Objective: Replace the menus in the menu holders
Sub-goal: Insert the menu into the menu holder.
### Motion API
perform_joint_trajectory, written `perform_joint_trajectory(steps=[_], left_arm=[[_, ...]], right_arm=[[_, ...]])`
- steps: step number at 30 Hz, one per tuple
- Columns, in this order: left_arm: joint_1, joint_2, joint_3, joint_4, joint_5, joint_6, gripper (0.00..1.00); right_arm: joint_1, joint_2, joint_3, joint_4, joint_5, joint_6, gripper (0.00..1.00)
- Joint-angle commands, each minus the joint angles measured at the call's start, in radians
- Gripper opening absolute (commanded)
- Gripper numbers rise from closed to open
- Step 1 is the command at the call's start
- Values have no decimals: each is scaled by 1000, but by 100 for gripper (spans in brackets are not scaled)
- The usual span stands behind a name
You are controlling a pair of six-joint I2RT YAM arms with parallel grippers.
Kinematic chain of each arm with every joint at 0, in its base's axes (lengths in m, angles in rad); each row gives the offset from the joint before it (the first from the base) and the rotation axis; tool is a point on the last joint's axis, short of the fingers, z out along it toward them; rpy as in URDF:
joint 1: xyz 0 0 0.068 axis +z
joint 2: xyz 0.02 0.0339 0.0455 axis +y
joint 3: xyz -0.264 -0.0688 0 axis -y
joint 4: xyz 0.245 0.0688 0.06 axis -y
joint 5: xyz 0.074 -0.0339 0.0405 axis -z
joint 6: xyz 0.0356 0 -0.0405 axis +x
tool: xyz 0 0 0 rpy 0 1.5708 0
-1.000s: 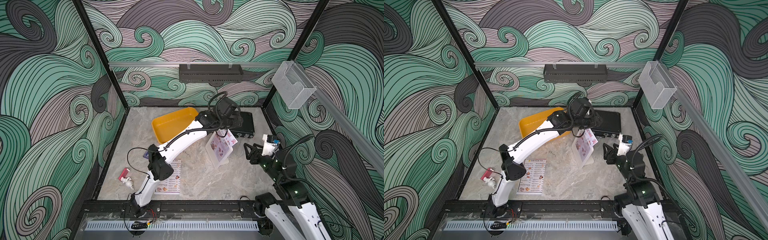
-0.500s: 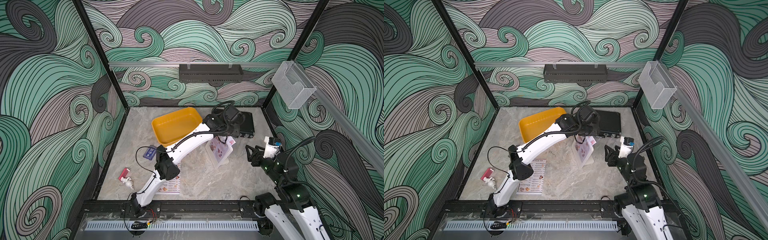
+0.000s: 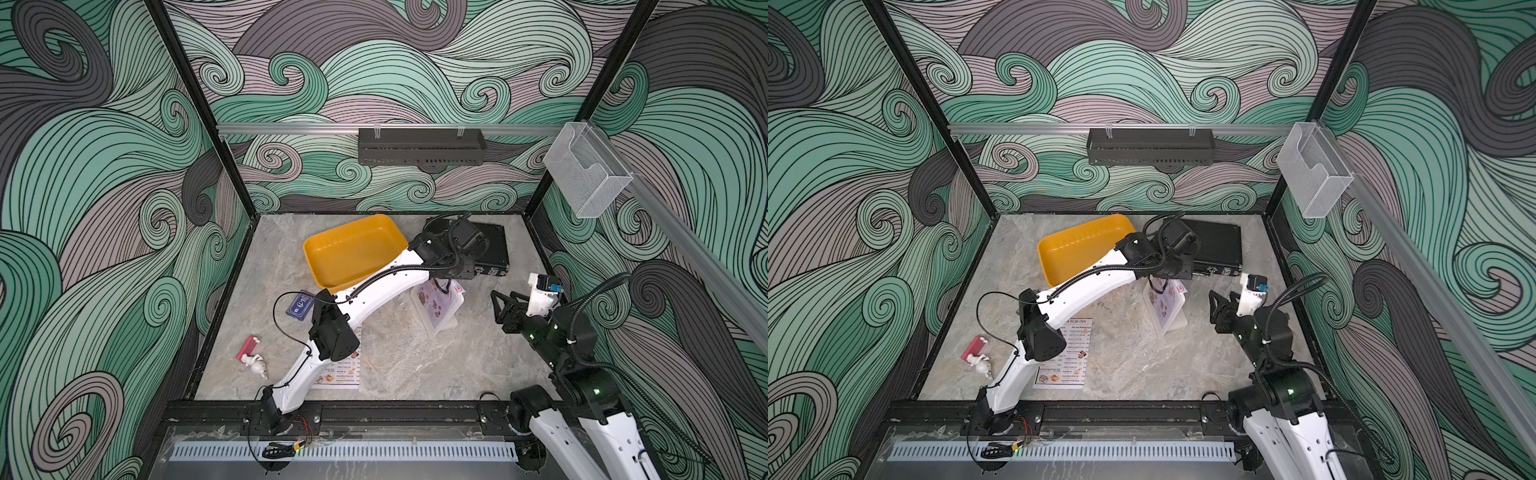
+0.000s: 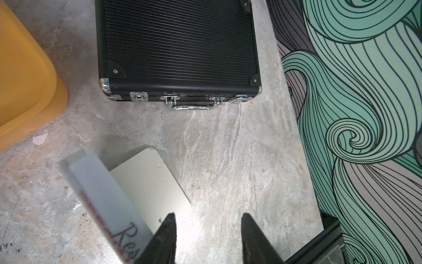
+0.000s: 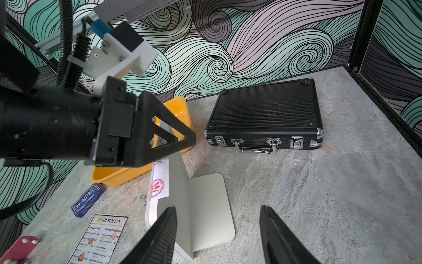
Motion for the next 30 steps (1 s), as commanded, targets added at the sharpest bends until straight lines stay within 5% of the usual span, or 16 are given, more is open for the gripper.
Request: perform_joint_trajectory(steps=[1, 7, 15, 22, 30], left_arm=[[-12, -62, 1, -40, -36, 19, 46], [-17, -159, -101, 106, -51, 47, 48], [2, -406, -532, 316, -216, 48, 38], [31, -457, -764, 364, -132, -48, 34], [36, -439, -853, 431, -47, -90, 34]], right_arm=[[4, -2, 10, 0, -6, 3, 62], [4, 57, 28, -22, -66, 33, 62], [4, 423, 289, -221, -56, 4, 44], [49, 639, 493, -370, -46, -111, 37], [163, 761, 594, -431, 85, -169, 37]])
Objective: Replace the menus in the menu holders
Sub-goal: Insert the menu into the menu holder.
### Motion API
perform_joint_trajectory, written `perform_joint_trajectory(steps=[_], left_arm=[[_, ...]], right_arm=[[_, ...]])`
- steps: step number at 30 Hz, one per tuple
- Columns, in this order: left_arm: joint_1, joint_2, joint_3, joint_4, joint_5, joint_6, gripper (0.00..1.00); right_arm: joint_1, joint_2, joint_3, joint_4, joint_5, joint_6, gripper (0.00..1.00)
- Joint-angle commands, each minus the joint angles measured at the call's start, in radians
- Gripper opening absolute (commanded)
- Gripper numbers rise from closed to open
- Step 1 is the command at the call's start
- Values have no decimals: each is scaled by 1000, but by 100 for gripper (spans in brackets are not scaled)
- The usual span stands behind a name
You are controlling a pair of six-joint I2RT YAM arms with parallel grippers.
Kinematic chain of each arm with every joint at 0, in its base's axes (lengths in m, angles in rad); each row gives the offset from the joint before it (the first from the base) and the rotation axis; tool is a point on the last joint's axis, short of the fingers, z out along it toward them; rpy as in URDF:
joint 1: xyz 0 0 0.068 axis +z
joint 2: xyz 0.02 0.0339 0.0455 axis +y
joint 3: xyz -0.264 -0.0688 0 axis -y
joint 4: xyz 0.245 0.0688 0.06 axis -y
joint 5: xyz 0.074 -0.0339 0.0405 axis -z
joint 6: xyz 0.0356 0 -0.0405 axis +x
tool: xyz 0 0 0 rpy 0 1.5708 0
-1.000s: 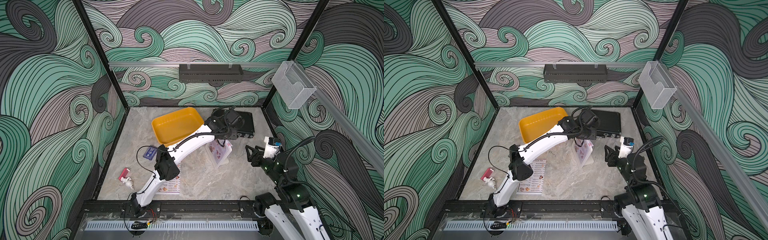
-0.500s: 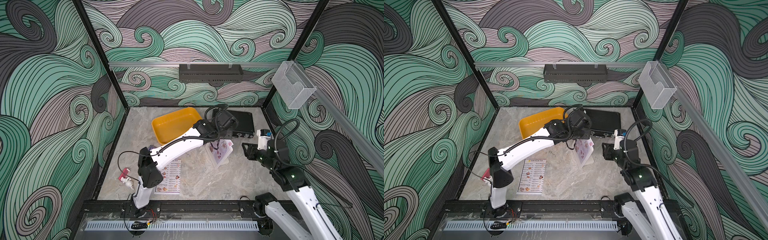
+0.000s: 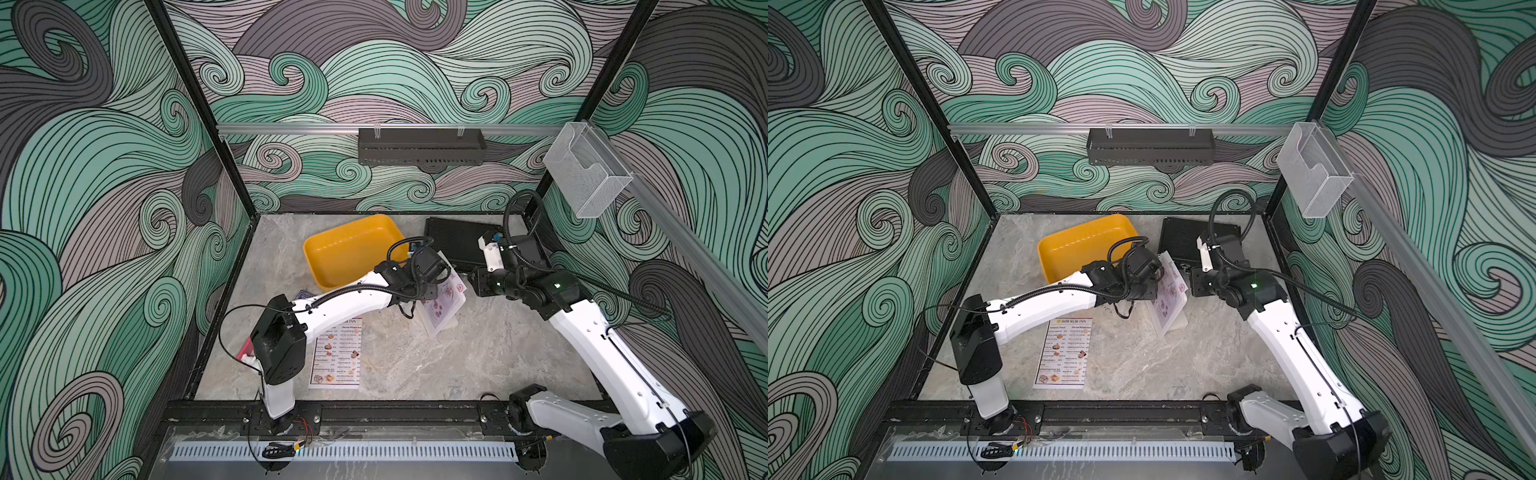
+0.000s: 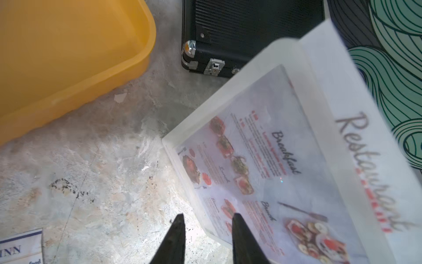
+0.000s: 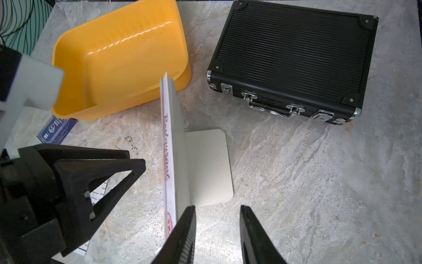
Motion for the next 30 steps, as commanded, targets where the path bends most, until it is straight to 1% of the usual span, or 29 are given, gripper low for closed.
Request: perform_joint_trajectory(steps=[1, 6, 13, 16, 19, 22, 30], left_arm=[[7, 11, 13, 52, 44, -38, 35], [11, 36, 13, 55, 76, -48, 35], [27, 61, 14, 66, 134, -47, 34], [29, 61, 14, 67, 146, -51, 34], [30, 55, 11, 63, 146, -55, 34], [33, 42, -4, 70, 144, -58, 34], [35, 19, -34, 78, 128, -74, 34]], right_arm=[[41, 36, 40, -60, 90, -44, 37], [96, 75, 67, -68, 159, -59, 37], [156, 104, 73, -72, 211, -66, 37], [164, 111, 71, -72, 241, -68, 38], [165, 101, 77, -73, 299, -73, 43], [164, 81, 98, -71, 343, -88, 43], [164, 113, 128, -63, 350, -105, 43]])
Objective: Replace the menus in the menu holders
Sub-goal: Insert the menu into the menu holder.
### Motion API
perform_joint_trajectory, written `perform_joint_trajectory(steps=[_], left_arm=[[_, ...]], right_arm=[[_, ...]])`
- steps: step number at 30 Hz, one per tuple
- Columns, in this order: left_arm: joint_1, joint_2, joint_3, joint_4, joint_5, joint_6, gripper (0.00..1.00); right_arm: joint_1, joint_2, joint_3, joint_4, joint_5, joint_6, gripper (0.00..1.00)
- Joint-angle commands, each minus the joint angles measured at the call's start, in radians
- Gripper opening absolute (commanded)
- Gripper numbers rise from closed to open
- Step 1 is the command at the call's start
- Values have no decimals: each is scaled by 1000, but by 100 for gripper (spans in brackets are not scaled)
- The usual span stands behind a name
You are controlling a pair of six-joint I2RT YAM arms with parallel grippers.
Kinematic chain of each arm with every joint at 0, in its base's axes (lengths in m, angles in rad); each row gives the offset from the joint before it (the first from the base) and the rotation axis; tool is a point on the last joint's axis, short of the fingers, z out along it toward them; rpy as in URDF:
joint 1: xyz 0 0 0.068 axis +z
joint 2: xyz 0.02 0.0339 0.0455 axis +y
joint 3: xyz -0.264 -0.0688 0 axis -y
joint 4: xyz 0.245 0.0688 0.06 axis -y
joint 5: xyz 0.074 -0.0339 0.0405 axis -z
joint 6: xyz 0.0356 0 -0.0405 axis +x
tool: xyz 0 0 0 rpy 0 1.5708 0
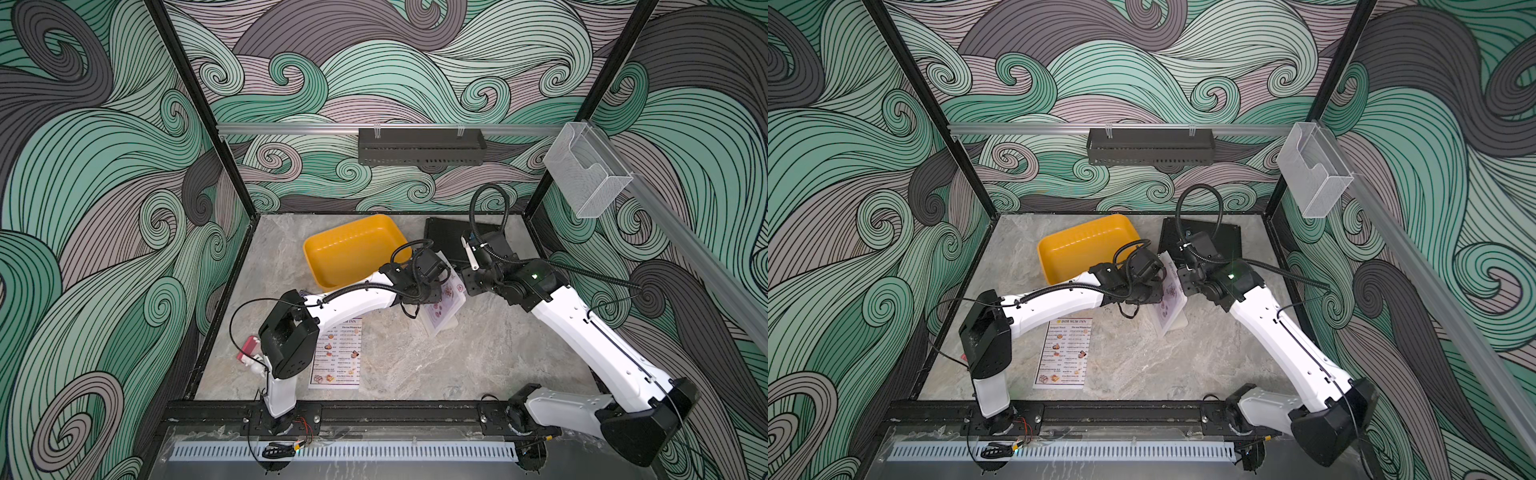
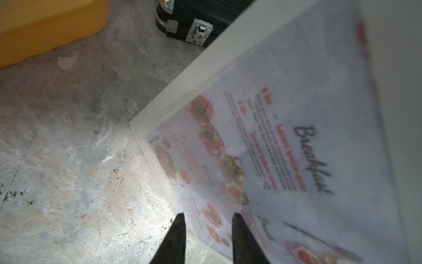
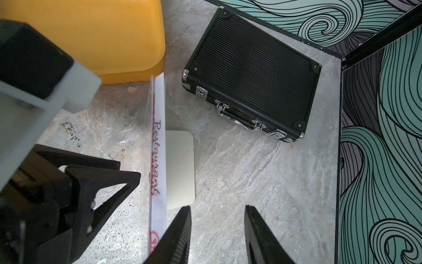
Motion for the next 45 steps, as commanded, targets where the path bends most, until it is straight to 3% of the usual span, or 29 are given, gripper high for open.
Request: perform_joint_trajectory(steps=[1, 28, 36, 39, 45], left_arm=[[9, -43, -11, 4, -20, -22, 34], [45, -137, -112, -12, -94, -53, 34], [60, -156, -141, -3, -114, -56, 34], [70, -168, -155, 1, -134, -51, 34], [99, -196, -202, 47, -150, -37, 34]], right_arm=[[4, 21, 27, 3, 27, -10, 43], [94, 132, 9, -8, 127, -31, 43], [91, -44, 4, 13, 116, -25, 61], [89, -176, -109, 66, 46, -20, 67], [89, -396, -444, 270, -262, 49, 72]])
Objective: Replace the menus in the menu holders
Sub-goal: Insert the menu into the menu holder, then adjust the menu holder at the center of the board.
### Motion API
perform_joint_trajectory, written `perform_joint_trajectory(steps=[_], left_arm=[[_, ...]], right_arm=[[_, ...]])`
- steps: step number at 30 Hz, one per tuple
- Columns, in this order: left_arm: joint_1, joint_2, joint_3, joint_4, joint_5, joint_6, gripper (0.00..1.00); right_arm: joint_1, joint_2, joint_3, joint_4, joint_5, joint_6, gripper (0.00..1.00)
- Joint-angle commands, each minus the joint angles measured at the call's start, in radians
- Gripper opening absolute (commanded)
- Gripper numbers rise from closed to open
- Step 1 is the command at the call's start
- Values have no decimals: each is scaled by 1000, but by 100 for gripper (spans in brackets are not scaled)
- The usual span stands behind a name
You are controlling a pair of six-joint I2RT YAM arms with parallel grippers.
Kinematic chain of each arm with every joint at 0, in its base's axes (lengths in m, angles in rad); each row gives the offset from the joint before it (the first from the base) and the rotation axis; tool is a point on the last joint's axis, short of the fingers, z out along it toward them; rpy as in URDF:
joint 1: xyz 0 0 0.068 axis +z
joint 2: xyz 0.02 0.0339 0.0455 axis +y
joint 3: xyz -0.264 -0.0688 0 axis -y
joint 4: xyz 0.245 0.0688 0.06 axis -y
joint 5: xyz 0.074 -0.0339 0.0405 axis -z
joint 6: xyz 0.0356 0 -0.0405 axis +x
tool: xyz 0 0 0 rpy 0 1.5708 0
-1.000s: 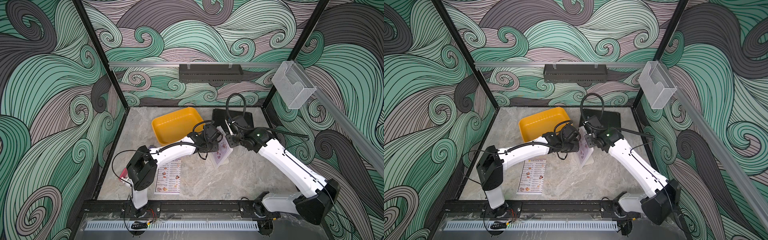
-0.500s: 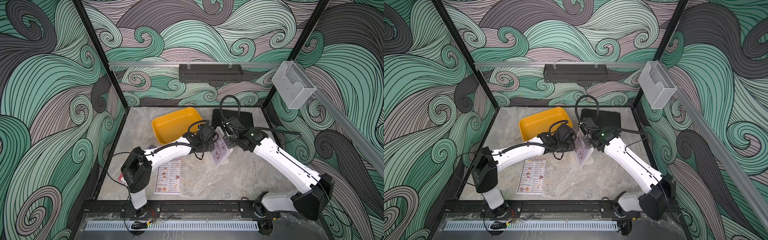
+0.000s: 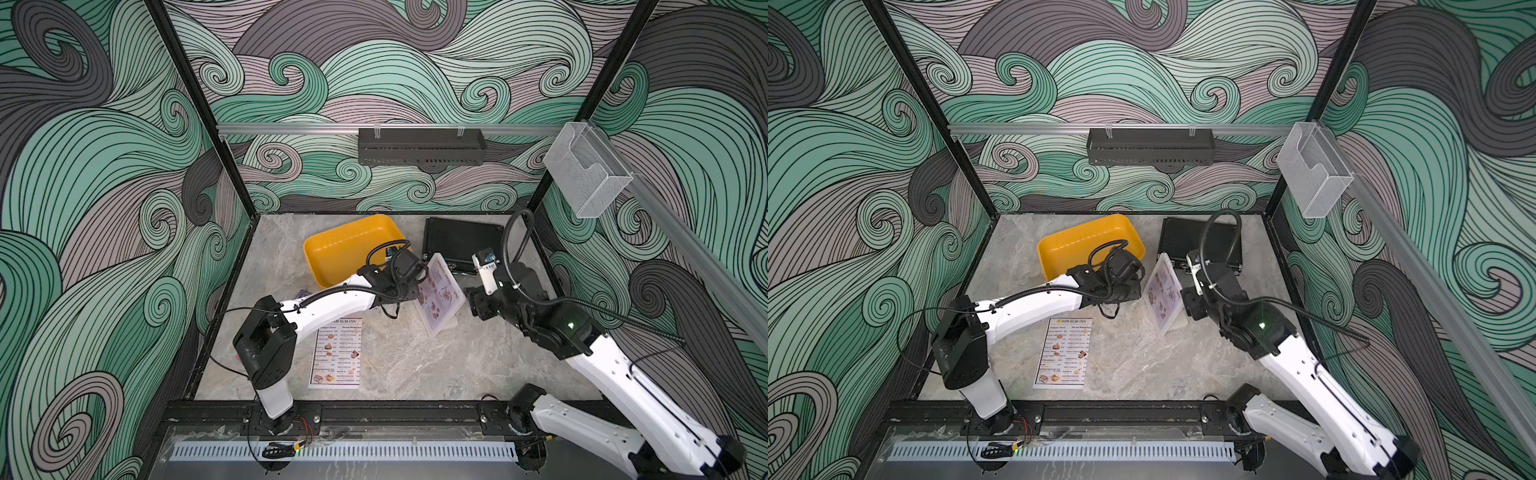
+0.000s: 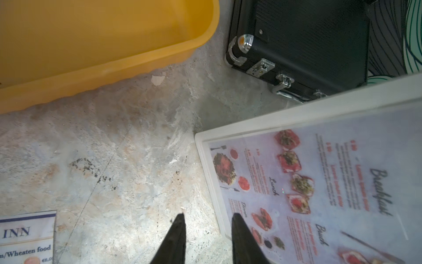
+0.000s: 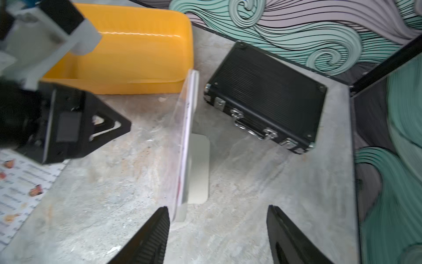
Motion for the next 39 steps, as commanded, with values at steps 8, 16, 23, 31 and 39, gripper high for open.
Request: perform_joint_trajectory(steps=[8, 16, 23, 31, 39], left_arm=[[62, -93, -78, 84, -33, 42, 34], [107, -171, -167, 152, -31, 83, 31], [163, -267, -268, 216, -12, 168, 26], [239, -443, -407, 240, -69, 315, 23], [283, -619, -599, 349, -130, 378, 25]], right_arm=[[-90, 8, -233, 325, -322, 146, 70], [-237, 90, -349, 661, -633, 167, 47], [-281, 124, -375, 731, -725, 11, 16], [-288, 135, -283, 627, -1061, -184, 0], [-238, 278, -65, 186, -1234, -587, 0]])
